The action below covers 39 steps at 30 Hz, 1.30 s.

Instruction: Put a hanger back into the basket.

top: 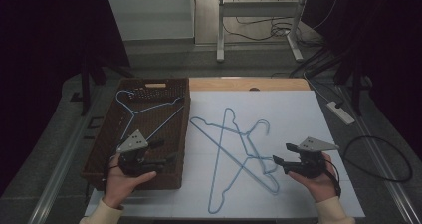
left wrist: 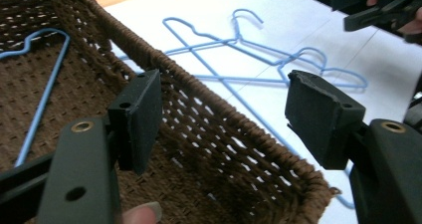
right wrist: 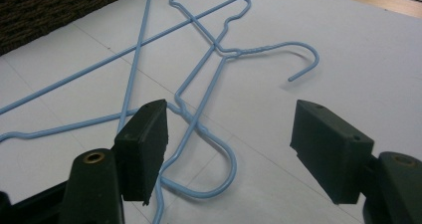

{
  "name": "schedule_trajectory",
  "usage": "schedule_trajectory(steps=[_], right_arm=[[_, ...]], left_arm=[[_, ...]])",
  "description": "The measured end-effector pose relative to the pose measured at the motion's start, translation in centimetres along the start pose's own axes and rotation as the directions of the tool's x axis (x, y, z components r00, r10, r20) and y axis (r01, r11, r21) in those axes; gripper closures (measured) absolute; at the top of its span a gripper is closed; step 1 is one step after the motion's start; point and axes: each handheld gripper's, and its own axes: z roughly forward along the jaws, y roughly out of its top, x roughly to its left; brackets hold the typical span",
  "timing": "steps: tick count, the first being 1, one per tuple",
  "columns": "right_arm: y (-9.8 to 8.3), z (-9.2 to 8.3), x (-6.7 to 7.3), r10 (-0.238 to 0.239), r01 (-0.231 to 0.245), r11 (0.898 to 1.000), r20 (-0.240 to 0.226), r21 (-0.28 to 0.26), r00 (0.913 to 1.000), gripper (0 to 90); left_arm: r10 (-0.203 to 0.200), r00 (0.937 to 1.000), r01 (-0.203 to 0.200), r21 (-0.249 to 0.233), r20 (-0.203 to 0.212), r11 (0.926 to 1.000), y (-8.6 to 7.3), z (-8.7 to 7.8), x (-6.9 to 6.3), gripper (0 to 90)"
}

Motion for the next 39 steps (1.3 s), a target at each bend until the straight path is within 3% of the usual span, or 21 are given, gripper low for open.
schedule_trajectory(steps=[8, 21, 28, 39], right_arm=[[0.2, -0.2, 0.2, -0.006, 0.006, 1.000, 0.007, 0.000, 1.0000, 31.2], [0.0, 0.4, 0.0, 0.029, -0.029, 0.999, 0.017, 0.024, 0.9994, 30.8], [0.6, 0.7, 0.2, 0.044, -0.045, 0.998, 0.033, 0.051, 0.9985, 29.9], [2.6, 2.5, 0.7, 0.021, -0.023, 0.991, 0.018, 0.134, 0.9996, 27.7]], left_arm=[[0.003, 1.0000, -0.003, -0.016, -0.001, 0.9999, -0.2, -0.2, 0.1, 32.0], [0.022, 0.9997, -0.022, -0.040, -0.013, 0.9989, -0.8, -0.1, 0.4, 31.8], [0.034, 0.9990, -0.035, -0.040, -0.029, 0.9986, -0.8, -0.1, 0.3, 31.7], [0.035, 0.9985, -0.037, -0.050, -0.042, 0.9981, -0.7, -0.5, 0.3, 31.7]])
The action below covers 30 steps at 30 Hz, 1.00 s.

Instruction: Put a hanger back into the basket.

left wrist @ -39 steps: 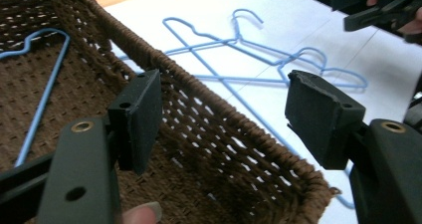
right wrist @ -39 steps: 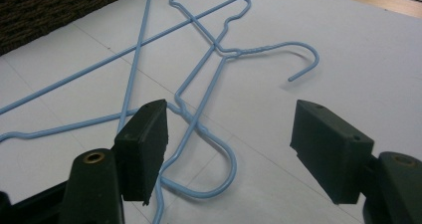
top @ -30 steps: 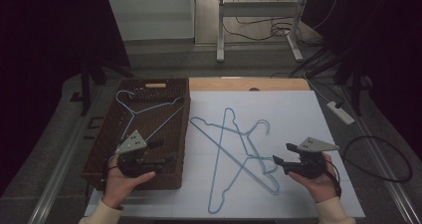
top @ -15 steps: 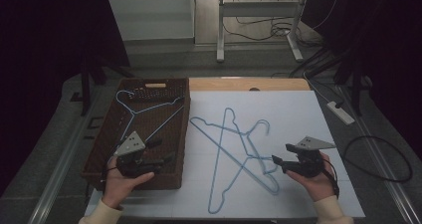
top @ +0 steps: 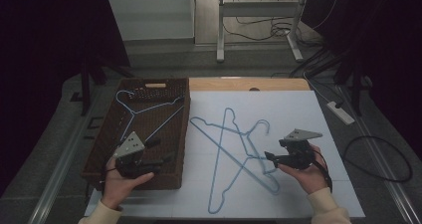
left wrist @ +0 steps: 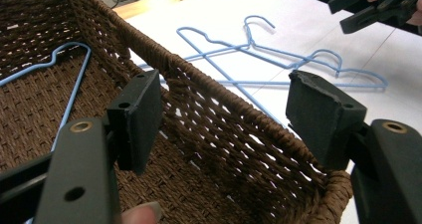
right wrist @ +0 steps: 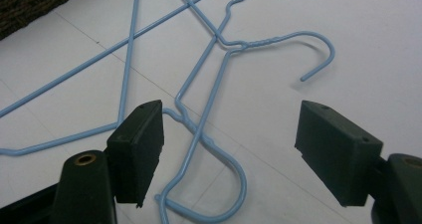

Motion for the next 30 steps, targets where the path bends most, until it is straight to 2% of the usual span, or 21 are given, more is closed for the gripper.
schedule_trajectory(steps=[10, 14, 18, 21, 28, 30], right_arm=[[2.0, 2.1, 0.3, -0.013, 0.013, 0.995, 0.005, 0.095, 0.9999, 28.9], [3.1, 3.6, 0.3, -0.016, 0.015, 0.989, 0.009, 0.149, 0.9998, 29.9], [3.8, 5.0, 0.2, -0.009, 0.007, 0.981, 0.011, 0.196, 0.9999, 31.3], [4.3, 6.2, 0.2, -0.005, 0.001, 0.971, 0.018, 0.238, 0.9998, 34.7], [4.5, 8.9, 0.0, 0.019, -0.029, 0.942, 0.033, 0.335, 0.9993, 40.6], [4.5, 9.1, 0.0, 0.023, -0.033, 0.939, 0.035, 0.341, 0.9991, 41.2]], left_arm=[[0.002, 1.0000, -0.002, 0.004, 0.002, 1.0000, 0.0, 0.1, -0.1, 31.7], [0.003, 1.0000, -0.003, 0.013, 0.002, 0.9999, -0.1, 0.3, -0.1, 31.7], [0.004, 1.0000, -0.004, 0.015, 0.002, 0.9999, -0.2, 0.3, -0.2, 31.7], [0.005, 1.0000, -0.005, 0.017, 0.002, 0.9999, -0.2, 0.4, -0.2, 31.7], [0.006, 1.0000, -0.006, 0.020, 0.001, 0.9998, -0.2, 0.4, -0.2, 31.6], [0.006, 1.0000, -0.006, 0.021, 0.001, 0.9998, -0.3, 0.4, -0.2, 31.6]])
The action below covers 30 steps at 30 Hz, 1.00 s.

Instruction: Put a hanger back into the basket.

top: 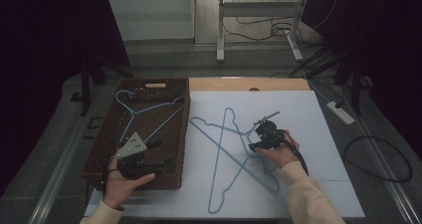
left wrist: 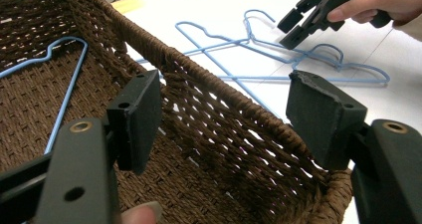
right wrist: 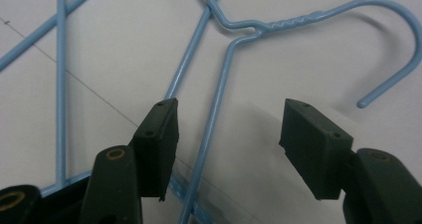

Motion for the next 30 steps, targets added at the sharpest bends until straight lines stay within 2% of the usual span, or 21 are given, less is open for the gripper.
schedule_trajectory(steps=[9, 16, 19, 21, 27, 30], right_arm=[[0.5, 0.9, 0.4, -0.007, 0.005, 0.998, 0.029, 0.056, 0.9996, 57.3], [1.2, 1.2, 1.5, -0.019, 0.010, 0.995, 0.079, 0.103, 0.9967, 70.0], [1.5, 1.3, 1.8, 0.002, -0.011, 0.992, 0.075, 0.127, 0.9972, 79.1], [1.7, 1.4, 1.9, 0.018, -0.028, 0.990, 0.076, 0.136, 0.9969, 82.1], [1.9, 1.4, 1.7, 0.074, -0.086, 0.985, 0.083, 0.150, 0.9938, 86.1], [1.7, 1.3, 1.5, 0.097, -0.107, 0.985, 0.077, 0.133, 0.9922, 86.9]], left_arm=[[0.001, 1.0000, -0.001, 0.001, 0.000, 1.0000, 0.0, 0.0, 0.0, 31.5], [0.002, 1.0000, -0.002, -0.001, 0.000, 1.0000, 0.1, 0.0, 0.0, 31.4], [0.004, 1.0000, -0.004, -0.002, 0.000, 1.0000, 0.1, -0.1, 0.0, 31.4], [0.005, 1.0000, -0.005, -0.004, -0.001, 1.0000, 0.1, -0.2, 0.0, 31.4], [0.008, 1.0000, -0.008, -0.003, 0.000, 1.0000, 0.1, -0.2, 0.0, 31.4], [0.008, 1.0000, -0.008, -0.006, -0.001, 0.9999, 0.1, -0.3, 0.0, 31.5]])
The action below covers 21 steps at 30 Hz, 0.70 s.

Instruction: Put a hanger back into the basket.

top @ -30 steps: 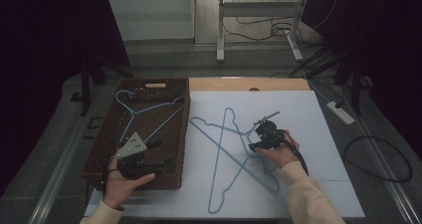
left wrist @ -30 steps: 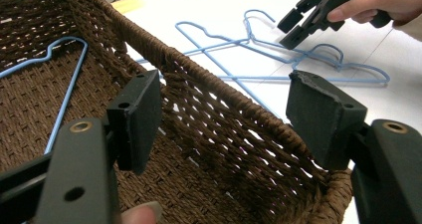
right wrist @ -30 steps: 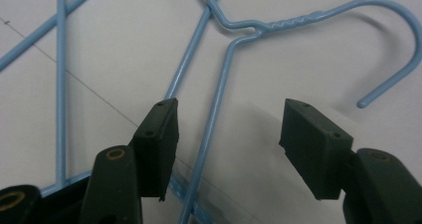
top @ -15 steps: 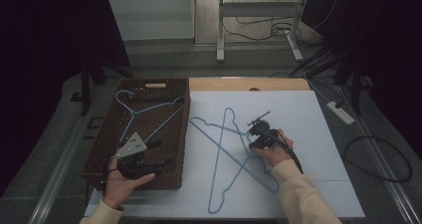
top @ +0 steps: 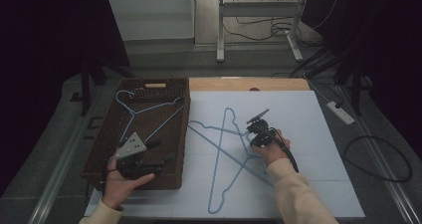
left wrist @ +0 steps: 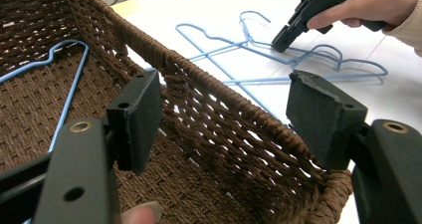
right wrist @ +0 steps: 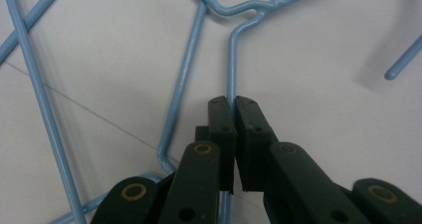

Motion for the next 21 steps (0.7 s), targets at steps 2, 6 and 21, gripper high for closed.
schedule_trajectory(steps=[2, 6, 21], right_arm=[[-0.1, 0.0, -0.1, 0.000, 0.001, 1.000, 0.005, -0.004, 1.0000, 87.1], [-0.7, -0.8, -1.0, 0.002, -0.003, 0.999, -0.015, -0.048, 0.9999, 87.4], [-3.5, -4.7, -2.8, -0.076, 0.057, 0.978, -0.085, -0.202, 0.9935, 87.8]], left_arm=[[-0.001, 1.0000, 0.001, 0.000, 0.000, 1.0000, 0.0, 0.0, 0.0, 31.5], [-0.002, 1.0000, 0.002, 0.001, -0.003, 1.0000, 0.0, 0.0, 0.1, 31.5], [-0.001, 1.0000, 0.001, -0.004, -0.003, 1.0000, 0.2, -0.1, -0.1, 31.6]])
